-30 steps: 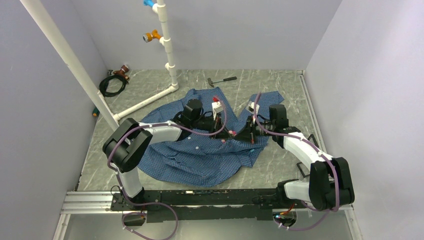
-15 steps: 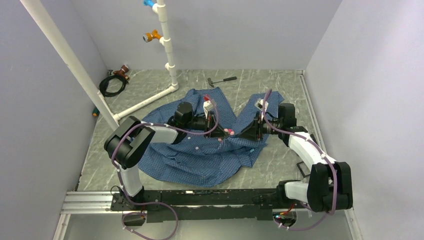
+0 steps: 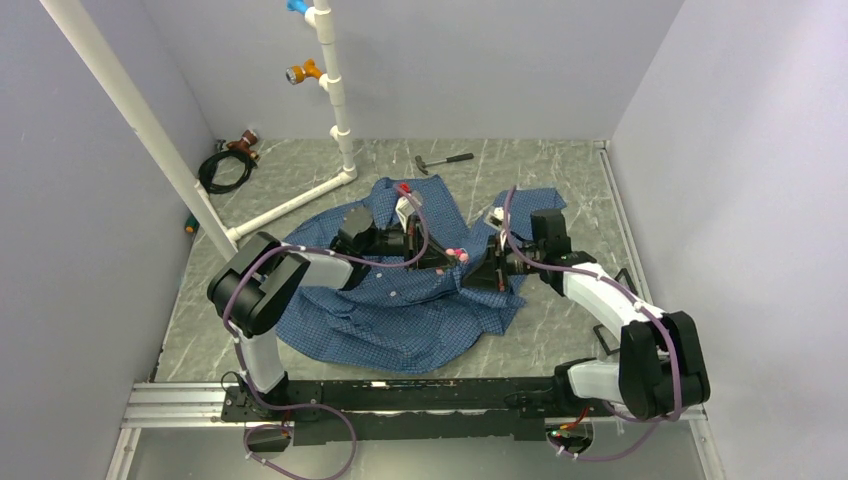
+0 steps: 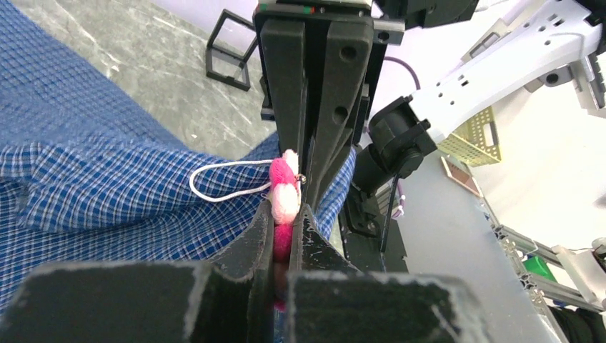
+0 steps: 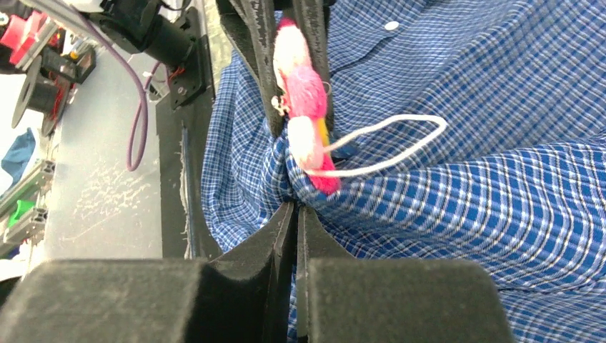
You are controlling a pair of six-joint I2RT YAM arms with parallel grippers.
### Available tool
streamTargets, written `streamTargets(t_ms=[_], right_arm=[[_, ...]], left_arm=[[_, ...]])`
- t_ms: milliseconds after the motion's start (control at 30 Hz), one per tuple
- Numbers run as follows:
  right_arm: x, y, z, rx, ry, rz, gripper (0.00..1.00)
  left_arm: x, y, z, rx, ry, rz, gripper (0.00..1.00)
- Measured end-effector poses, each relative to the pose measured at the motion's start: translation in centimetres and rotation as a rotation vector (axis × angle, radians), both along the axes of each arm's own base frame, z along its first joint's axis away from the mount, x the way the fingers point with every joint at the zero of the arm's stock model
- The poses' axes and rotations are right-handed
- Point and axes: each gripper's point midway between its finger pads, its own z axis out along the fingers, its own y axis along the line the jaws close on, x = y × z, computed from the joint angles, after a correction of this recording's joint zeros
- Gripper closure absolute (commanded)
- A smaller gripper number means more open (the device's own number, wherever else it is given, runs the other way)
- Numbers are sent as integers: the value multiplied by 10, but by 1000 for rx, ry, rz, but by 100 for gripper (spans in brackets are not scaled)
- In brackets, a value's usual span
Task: Remove the brooch from the garment
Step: Remove the brooch from the clothes.
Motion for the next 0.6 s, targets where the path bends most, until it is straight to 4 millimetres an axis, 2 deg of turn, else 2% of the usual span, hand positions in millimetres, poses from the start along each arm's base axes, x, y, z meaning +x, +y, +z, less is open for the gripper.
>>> streamTargets(t_ms=[133, 200, 300, 433, 600], right_arm=[[-7, 11, 4, 12, -12, 42, 93], [-8, 15, 6, 20, -20, 54, 88], [-10, 16, 7, 23, -23, 67, 73], [-9, 8, 11, 13, -20, 59, 62], [18, -19, 37, 4, -106, -29, 51]], left_arm=[[-2, 1, 7, -31, -5, -2, 100], [-2, 0, 10, -47, -7, -5, 100], [-3, 1, 10, -59, -6, -8, 100], [-6, 2, 9, -66, -17, -9, 100], [-8, 3, 11, -74, -34, -19, 100]])
